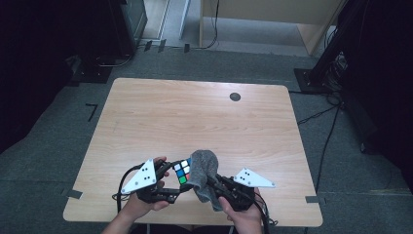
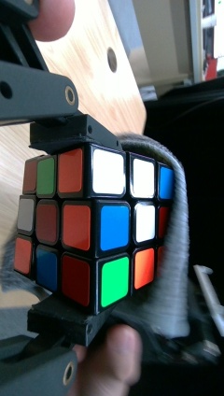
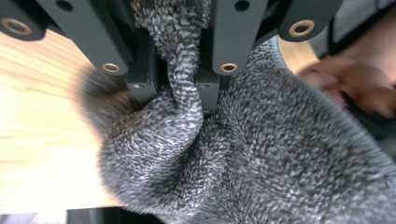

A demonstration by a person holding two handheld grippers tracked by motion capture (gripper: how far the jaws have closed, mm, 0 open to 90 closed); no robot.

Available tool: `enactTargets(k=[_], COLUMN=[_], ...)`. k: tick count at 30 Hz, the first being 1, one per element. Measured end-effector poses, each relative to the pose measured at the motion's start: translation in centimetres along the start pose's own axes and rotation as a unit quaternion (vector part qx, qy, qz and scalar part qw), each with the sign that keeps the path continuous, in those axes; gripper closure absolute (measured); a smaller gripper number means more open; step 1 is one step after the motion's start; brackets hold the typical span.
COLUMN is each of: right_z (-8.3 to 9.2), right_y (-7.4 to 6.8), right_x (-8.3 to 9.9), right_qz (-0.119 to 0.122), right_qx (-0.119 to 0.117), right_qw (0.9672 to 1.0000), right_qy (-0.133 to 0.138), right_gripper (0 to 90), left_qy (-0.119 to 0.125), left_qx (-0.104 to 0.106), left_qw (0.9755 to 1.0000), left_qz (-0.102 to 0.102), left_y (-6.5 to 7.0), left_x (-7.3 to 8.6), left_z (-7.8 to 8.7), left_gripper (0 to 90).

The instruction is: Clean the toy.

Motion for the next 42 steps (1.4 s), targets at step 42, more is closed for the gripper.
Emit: enactTargets(k=[42], right_z=[-0.1], right_y=[-4.1], right_x=[-0.4], right_qz=[0.146], right_qx=[0.08], right_qw=[0.9855], right_qy=[0.033], right_gripper=[76.9], left_qy=[-0.165], left_qx=[-0.098], left_qw=[0.9698], left_qz=[-0.151], left_y=[2.2], left_x=[1.9], left_z=[-2.7], left_gripper=[34.5])
Point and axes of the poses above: each handheld gripper's, and its own axes: z roughly backward along the jaws, x roughly out of its underside, y roughly to its right, the point moved 1 cm from there along -z, roughly forward along the jaws, and after that the axes turned 1 degree about -z, right-handed, at the moved point
